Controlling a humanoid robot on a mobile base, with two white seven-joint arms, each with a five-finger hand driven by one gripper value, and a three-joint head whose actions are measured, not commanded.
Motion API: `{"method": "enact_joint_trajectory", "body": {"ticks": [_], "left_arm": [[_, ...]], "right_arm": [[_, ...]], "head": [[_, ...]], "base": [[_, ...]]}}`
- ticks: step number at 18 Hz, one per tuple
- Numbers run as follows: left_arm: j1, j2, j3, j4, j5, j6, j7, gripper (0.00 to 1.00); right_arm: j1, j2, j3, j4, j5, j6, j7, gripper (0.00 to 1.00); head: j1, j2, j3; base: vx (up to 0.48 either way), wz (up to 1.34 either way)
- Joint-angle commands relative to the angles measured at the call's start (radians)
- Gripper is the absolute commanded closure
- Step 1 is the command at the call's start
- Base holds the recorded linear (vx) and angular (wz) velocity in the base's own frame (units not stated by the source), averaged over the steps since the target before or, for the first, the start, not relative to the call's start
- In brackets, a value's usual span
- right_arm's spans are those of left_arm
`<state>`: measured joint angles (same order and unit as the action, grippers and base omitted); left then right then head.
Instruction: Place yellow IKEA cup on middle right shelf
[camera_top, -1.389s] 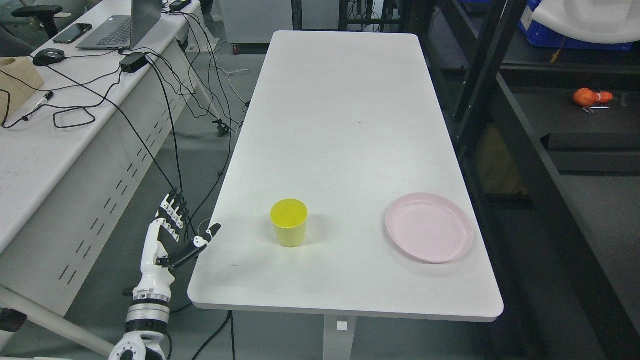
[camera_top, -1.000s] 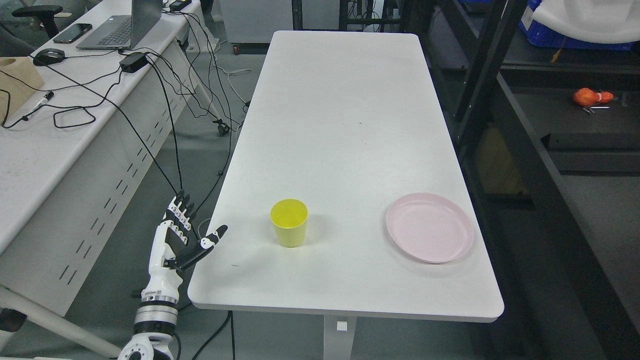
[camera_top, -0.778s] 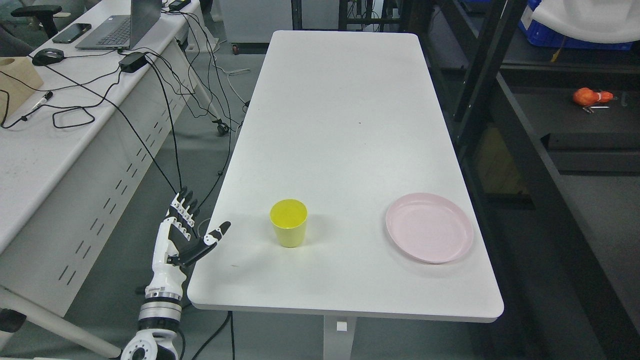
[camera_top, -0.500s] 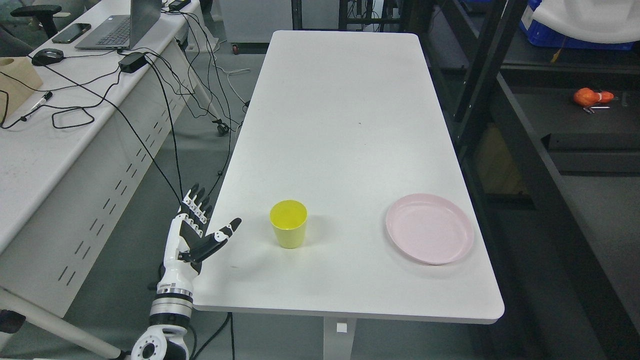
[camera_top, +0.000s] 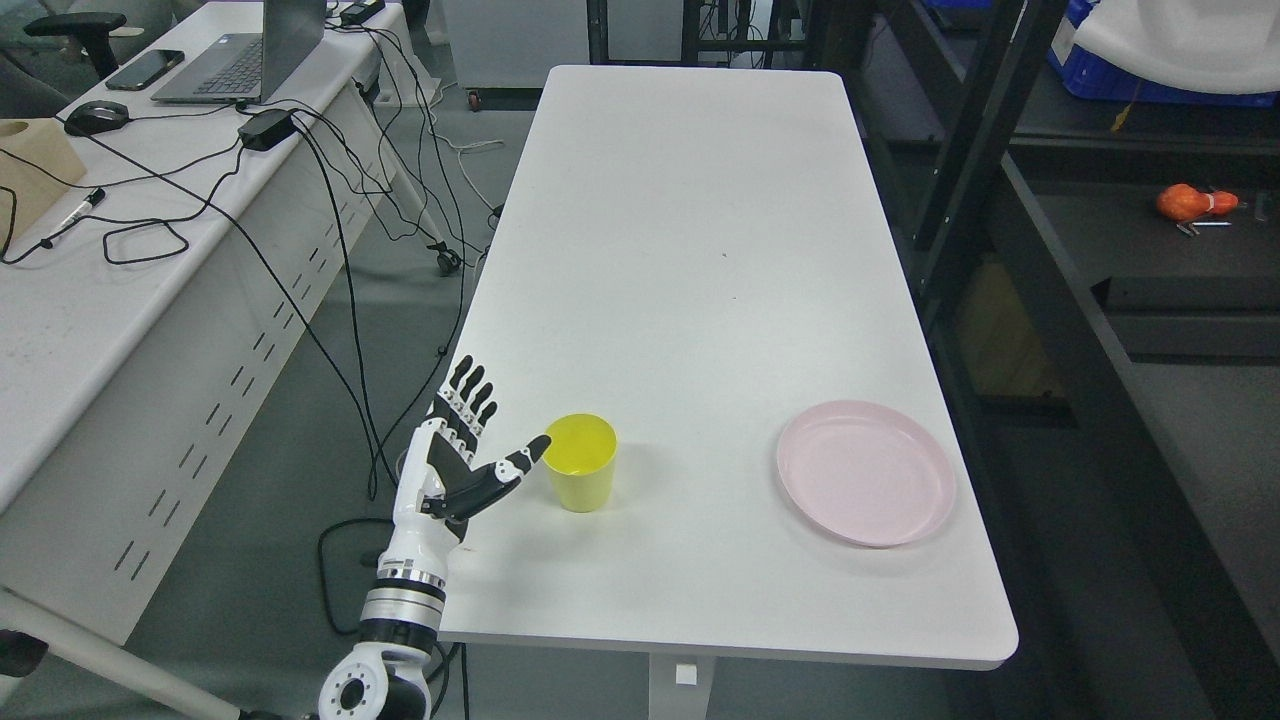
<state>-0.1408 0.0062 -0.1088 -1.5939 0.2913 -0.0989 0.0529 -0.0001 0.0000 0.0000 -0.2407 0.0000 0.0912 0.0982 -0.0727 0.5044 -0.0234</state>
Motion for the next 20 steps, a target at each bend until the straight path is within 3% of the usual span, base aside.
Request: {"method": "enact_joint_trajectory", "body": {"ticks": [1, 20], "left_arm": [[-0.008, 0.011, -0.163, 0.025, 0.003, 0.002, 0.001, 0.01], [-0.049, 0.011, -0.12, 0.14, 0.0, 0.123, 0.001, 0.02]], "right_arm": [[0.011, -0.017, 0.017, 0.0, -0.025, 0.001, -0.215, 0.01], [0.011, -0.017, 0.017, 0.0, -0.025, 0.001, -0.215, 0.01]], "head": [[0.0, 0.0, 0.0], [0.0, 0.0, 0.0]], "base": [[0.043, 0.0], [0.002, 0.0]]}}
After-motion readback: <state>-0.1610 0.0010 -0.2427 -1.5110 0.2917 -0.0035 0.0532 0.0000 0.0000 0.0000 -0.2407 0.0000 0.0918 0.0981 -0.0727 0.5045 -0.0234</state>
